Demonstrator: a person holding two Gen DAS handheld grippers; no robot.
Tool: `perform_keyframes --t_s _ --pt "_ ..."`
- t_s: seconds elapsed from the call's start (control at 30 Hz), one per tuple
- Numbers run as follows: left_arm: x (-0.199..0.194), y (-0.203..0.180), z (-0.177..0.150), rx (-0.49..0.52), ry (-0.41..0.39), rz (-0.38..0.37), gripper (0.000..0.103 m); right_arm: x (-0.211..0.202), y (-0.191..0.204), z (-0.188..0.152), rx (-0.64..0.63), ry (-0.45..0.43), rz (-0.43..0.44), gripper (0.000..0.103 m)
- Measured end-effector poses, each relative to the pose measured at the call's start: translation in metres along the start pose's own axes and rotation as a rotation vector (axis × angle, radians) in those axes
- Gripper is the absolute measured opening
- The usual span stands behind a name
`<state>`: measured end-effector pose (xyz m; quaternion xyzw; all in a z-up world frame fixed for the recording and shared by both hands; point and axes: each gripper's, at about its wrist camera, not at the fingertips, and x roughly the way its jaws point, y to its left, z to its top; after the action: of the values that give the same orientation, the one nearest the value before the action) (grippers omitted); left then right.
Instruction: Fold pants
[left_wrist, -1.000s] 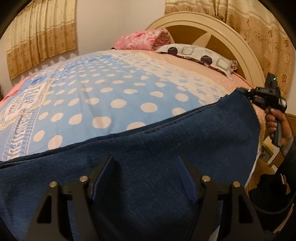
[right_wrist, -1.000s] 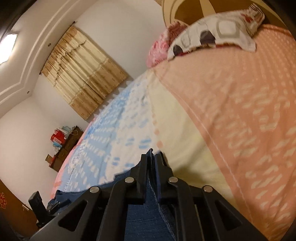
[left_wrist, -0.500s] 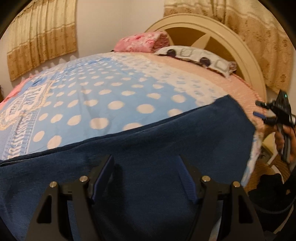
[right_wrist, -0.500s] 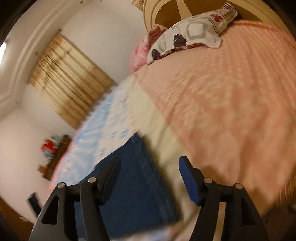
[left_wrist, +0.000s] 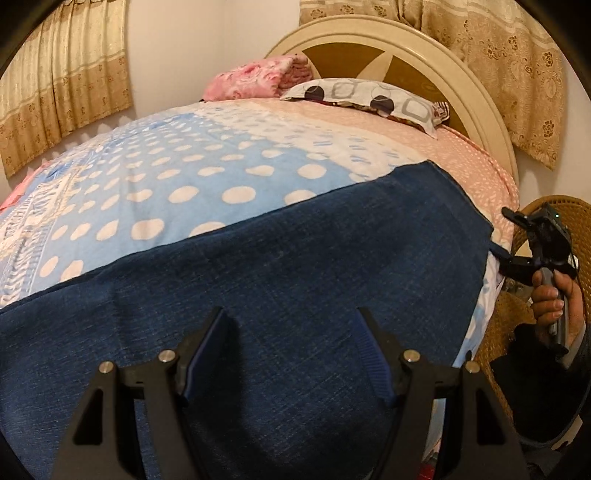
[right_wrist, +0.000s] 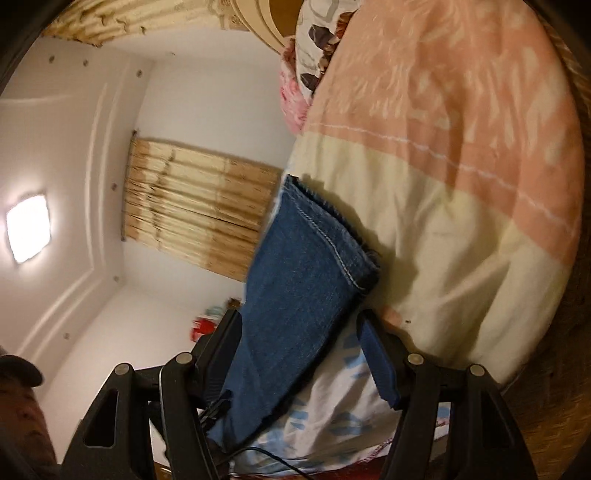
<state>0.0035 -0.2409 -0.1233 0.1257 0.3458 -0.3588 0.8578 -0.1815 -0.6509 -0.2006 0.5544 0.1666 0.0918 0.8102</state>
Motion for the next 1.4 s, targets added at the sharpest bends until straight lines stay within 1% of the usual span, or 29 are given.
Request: perform_keyframes --t_s 0.13,0.2,0.23,0.27,0.3,0.33,0.37,0.47,0.53,0.6,0.67,0.73,0.87,0.9,1.03,1.1,1.17,1.27,1.33,1.4 --pt "0.003 -0.007 -0.002 0.025 -0.007 0.019 0.079 0.013 0.007 0.008 -0.038 -0.042 0.059 0.066" --pt "0.003 -0.007 -0.002 0.032 -0.005 0.021 0.079 0.027 0.009 0.011 -0.052 -0.051 0.000 0.066" --pt "0.002 -0.006 -0.002 0.028 -0.005 0.015 0.079 0.031 0.009 0.011 -0.046 -0.064 -0.019 0.058" --pt "0.001 -0.004 -0.002 0.019 -0.005 0.008 0.079 0.031 0.010 0.011 -0.050 -0.065 -0.031 0.030" --pt "0.000 -0.002 -0.002 0.006 -0.007 0.001 0.079 0.031 0.011 0.011 -0.056 -0.061 -0.045 0.013" --pt "-0.001 0.000 -0.002 -0.004 -0.008 -0.006 0.079 0.028 0.011 0.012 -0.053 -0.072 -0.056 0.005" --pt "-0.002 0.002 -0.002 -0.013 -0.008 -0.011 0.079 0.025 0.012 0.011 -0.048 -0.077 -0.041 0.004" --pt "-0.006 0.005 -0.001 -0.030 -0.008 -0.015 0.079 0.019 0.040 0.007 -0.127 -0.082 -0.015 0.004" --pt "-0.011 0.010 0.000 -0.048 -0.008 -0.015 0.079 0.020 0.067 0.004 -0.185 -0.077 0.022 0.004" --pt "-0.020 0.018 0.003 -0.065 -0.023 -0.006 0.079 0.032 0.101 -0.003 -0.261 -0.050 0.059 0.004" --pt "-0.033 0.028 0.006 -0.074 -0.039 0.017 0.079 0.053 0.145 -0.016 -0.369 0.012 0.102 0.004" --pt "-0.049 0.044 0.007 -0.087 -0.060 0.047 0.079 0.075 0.178 -0.033 -0.449 0.079 0.149 0.004" --pt "-0.075 0.083 0.000 -0.120 -0.061 0.148 0.079 0.139 0.226 -0.075 -0.529 0.246 0.240 0.004" --pt "-0.080 0.092 -0.002 -0.129 -0.060 0.168 0.079 0.161 0.237 -0.091 -0.552 0.298 0.254 0.004" --pt "-0.116 0.143 -0.018 -0.199 -0.062 0.286 0.079 0.227 0.258 -0.149 -0.596 0.465 0.280 0.004" --pt "-0.137 0.167 -0.027 -0.239 -0.076 0.344 0.079 0.258 0.265 -0.177 -0.616 0.544 0.289 0.004" --pt "-0.153 0.186 -0.036 -0.277 -0.086 0.385 0.079 0.288 0.268 -0.206 -0.617 0.627 0.285 0.004" --pt "-0.171 0.208 -0.052 -0.329 -0.087 0.425 0.079 0.327 0.266 -0.247 -0.634 0.742 0.264 0.004" --pt "-0.176 0.218 -0.063 -0.354 -0.079 0.443 0.079 0.344 0.264 -0.267 -0.631 0.797 0.258 0.004" --pt "-0.178 0.224 -0.068 -0.362 -0.072 0.447 0.079 0.353 0.266 -0.279 -0.641 0.827 0.263 0.004"
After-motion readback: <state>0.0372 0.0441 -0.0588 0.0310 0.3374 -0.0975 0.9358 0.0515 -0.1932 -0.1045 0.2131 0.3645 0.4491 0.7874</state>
